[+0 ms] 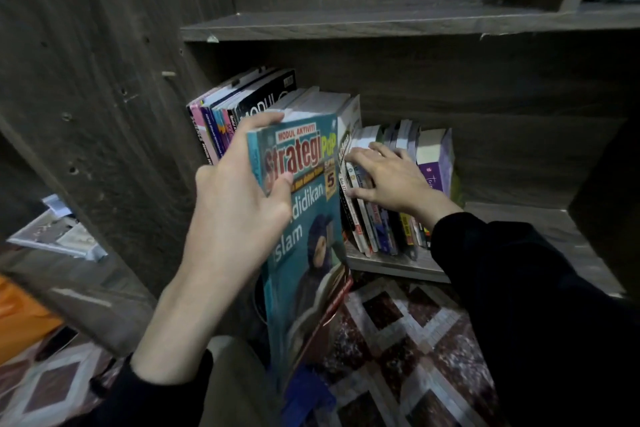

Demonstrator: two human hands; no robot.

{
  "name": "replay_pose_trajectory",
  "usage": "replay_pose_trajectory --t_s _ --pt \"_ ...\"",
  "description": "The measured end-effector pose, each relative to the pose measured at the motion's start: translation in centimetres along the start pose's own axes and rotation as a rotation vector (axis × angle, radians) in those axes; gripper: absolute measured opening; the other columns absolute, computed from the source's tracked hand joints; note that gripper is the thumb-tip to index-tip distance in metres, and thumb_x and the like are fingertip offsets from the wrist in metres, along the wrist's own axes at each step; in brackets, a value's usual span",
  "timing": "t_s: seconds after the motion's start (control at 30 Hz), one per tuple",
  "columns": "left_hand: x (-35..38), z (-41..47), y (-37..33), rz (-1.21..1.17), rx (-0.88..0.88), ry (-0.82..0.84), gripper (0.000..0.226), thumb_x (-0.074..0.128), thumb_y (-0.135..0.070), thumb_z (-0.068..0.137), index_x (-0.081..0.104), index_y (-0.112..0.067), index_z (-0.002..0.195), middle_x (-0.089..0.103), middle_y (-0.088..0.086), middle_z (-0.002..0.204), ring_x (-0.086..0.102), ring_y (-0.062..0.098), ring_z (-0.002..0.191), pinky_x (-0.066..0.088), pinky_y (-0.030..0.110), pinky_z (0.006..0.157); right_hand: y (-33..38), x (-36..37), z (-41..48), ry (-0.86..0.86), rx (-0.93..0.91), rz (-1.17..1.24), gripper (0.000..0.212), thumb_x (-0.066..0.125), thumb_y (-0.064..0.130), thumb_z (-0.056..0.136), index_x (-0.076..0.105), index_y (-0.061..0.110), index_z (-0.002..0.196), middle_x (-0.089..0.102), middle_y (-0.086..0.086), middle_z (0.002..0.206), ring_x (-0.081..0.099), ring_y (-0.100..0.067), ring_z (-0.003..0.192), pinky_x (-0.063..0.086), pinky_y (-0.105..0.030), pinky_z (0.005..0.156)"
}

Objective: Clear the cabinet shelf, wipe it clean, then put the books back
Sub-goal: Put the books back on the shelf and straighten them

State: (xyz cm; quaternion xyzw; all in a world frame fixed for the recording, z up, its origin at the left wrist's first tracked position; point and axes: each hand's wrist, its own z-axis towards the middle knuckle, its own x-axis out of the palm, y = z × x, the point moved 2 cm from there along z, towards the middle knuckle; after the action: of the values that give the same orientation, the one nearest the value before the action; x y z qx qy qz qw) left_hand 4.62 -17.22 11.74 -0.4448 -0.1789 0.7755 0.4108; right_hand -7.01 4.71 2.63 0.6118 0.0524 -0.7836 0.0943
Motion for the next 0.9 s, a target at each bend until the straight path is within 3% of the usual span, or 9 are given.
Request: replay_pose_trajectory --t_s 0.07,0.17,0.2,0.3,0.4,0.53,0.73,0.8,0.9 --pt "0.3 0.7 -0.6 -0.021 0.035 -0.031 0.053 0.067 -0.006 0.084 0.05 -0.033 0.126 0.049 -0.035 0.084 0.057 -0.016 0.084 0.047 0.007 0.083 -0.3 -0.2 -0.2 -0.014 -0.006 -0.003 0.05 0.05 0.046 0.094 0.034 0.031 0.139 0.034 0.005 0.152 0.019 -0.02 0.144 0.017 -0.045 0.113" --pt "1.3 2.0 -1.4 -0.03 0.041 -0.035 0.053 0.066 -0.007 0.085 0.049 -0.032 0.128 0.054 -0.027 0.091 0.059 0.006 0.104 0.046 0.023 0.097 -0.6 -0.4 -0.5 -0.022 0.011 -0.014 0.05 0.051 0.037 0.096 0.032 0.027 0.141 0.035 0.003 0.152 0.02 -0.021 0.144 0.02 -0.043 0.112" --pt "1.6 2.5 -1.7 -0.023 0.05 -0.045 0.053 0.065 -0.007 0.085 0.049 -0.032 0.128 0.056 -0.022 0.094 0.058 0.012 0.108 0.043 0.018 0.097 -0.7 -0.4 -0.6 -0.023 0.019 -0.015 0.051 0.051 0.036 0.095 0.031 0.025 0.142 0.035 0.002 0.152 0.02 -0.021 0.144 0.02 -0.042 0.112" --pt "2.8 4.3 -1.8 -0.04 0.059 -0.047 0.051 0.063 -0.003 0.086 0.049 -0.028 0.127 0.057 -0.012 0.102 0.057 0.003 0.098 0.037 -0.005 0.076 -1.4 -0.8 -1.4 -0.049 0.025 0.007 0.047 0.052 0.036 0.095 0.035 0.026 0.138 0.039 0.001 0.15 0.022 -0.021 0.143 0.021 -0.041 0.111" --pt "4.2 6.2 -1.3 -0.035 0.073 -0.042 0.051 0.06 0.001 0.086 0.047 -0.024 0.129 0.056 -0.007 0.104 0.052 -0.008 0.078 0.036 -0.008 0.066 -2.4 -1.3 -2.8 -0.079 0.034 0.039 0.044 0.052 0.038 0.095 0.039 0.029 0.135 0.043 0.001 0.146 0.023 -0.02 0.143 0.02 -0.04 0.11" --pt "7.4 7.9 -0.5 -0.087 0.077 -0.055 0.053 0.054 0.004 0.086 0.045 -0.021 0.132 0.058 -0.001 0.108 0.058 0.004 0.09 0.042 -0.001 0.066 -3.9 -1.3 -4.2 -0.107 0.038 0.045 0.043 0.051 0.041 0.095 0.04 0.03 0.135 0.043 0.004 0.144 0.02 -0.019 0.142 0.015 -0.038 0.109" --pt "15.5 7.8 1.8 -0.191 0.077 -0.063 0.049 0.049 0.0 0.092 0.039 -0.019 0.137 0.063 0.0 0.09 0.062 0.014 0.068 0.053 0.03 0.06 -4.6 -0.9 -4.3 -0.13 0.015 0.042 0.041 0.051 0.041 0.095 0.041 0.028 0.132 0.045 0.008 0.141 0.021 -0.02 0.141 0.016 -0.038 0.107" --pt "17.7 7.0 3.2 -0.203 0.011 -0.074 0.049 0.049 -0.004 0.095 0.037 -0.02 0.139 0.063 0.001 0.084 0.061 0.014 0.064 0.053 0.032 0.059 -4.3 -0.7 -3.9 -0.131 0.002 0.051 0.04 0.052 0.039 0.095 0.041 0.027 0.132 0.044 0.009 0.142 0.021 -0.02 0.141 0.015 -0.038 0.107" --pt "19.7 6.0 4.9 -0.208 -0.078 -0.085 0.05 0.047 -0.01 0.097 0.032 -0.022 0.144 0.05 -0.005 0.059 0.047 0.01 0.047 0.038 0.026 0.049 -3.7 -0.3 -2.9 -0.136 -0.019 0.048 0.041 0.053 0.037 0.094 0.042 0.027 0.132 0.046 0.007 0.14 0.022 -0.02 0.14 0.017 -0.039 0.105"
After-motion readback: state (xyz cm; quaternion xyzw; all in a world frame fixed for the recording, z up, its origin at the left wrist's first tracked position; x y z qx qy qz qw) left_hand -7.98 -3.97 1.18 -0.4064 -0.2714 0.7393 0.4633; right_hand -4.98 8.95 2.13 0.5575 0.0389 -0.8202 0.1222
